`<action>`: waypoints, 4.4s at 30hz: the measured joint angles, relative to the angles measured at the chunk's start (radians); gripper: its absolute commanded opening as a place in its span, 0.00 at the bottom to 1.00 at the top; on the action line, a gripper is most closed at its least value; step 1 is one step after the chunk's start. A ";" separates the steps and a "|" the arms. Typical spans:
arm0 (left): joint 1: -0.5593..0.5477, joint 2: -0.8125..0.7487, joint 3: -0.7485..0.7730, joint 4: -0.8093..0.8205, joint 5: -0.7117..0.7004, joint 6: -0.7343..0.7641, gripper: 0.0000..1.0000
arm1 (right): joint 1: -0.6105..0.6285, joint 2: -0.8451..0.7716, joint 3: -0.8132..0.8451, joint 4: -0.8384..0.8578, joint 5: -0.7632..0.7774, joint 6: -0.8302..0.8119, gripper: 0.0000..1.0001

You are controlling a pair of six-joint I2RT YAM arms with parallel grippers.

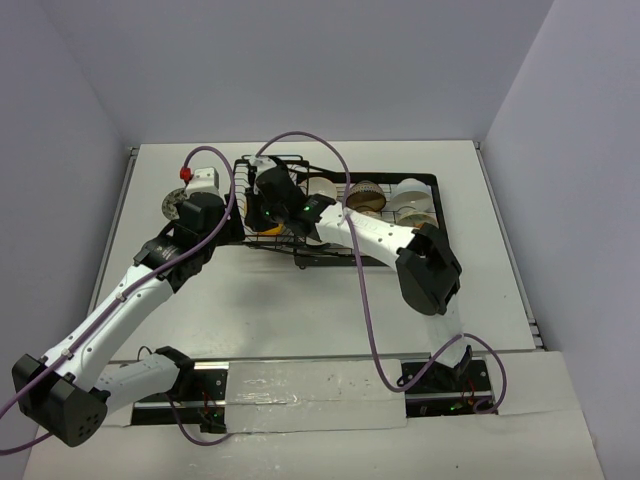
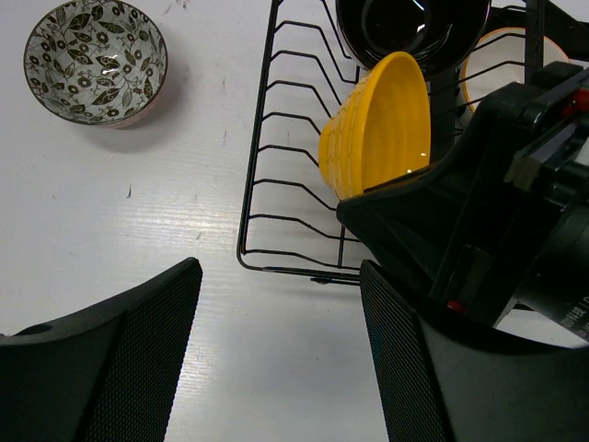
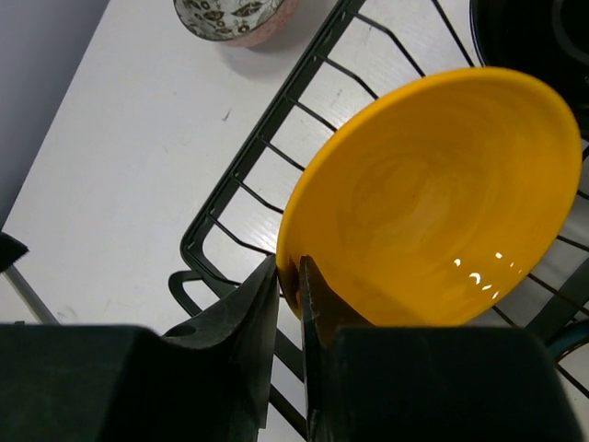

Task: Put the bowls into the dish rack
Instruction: Place the bowl in the dish rack, then pick up the bowl from the corner of the board, then pass from the left arm to the right

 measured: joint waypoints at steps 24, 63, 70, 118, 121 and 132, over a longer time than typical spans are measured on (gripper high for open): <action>0.000 -0.006 0.000 0.000 -0.035 -0.002 0.75 | 0.001 -0.164 0.017 -0.063 0.060 -0.075 0.41; 0.364 0.163 0.075 -0.048 -0.125 -0.170 0.76 | -0.090 0.119 0.283 -0.107 -0.219 -0.193 0.55; 0.513 0.397 0.242 -0.090 -0.048 -0.238 0.77 | -0.092 -0.222 0.002 -0.056 -0.209 -0.256 0.58; 0.624 0.831 0.375 -0.039 0.049 -0.330 0.00 | -0.096 -0.460 -0.272 -0.051 -0.155 -0.352 0.59; 0.615 0.763 0.327 -0.065 0.047 -0.322 0.00 | -0.096 -0.460 -0.272 -0.053 -0.155 -0.352 0.60; 0.507 0.384 0.162 -0.106 0.015 -0.323 0.00 | -0.096 -0.461 -0.270 -0.069 -0.147 -0.356 0.59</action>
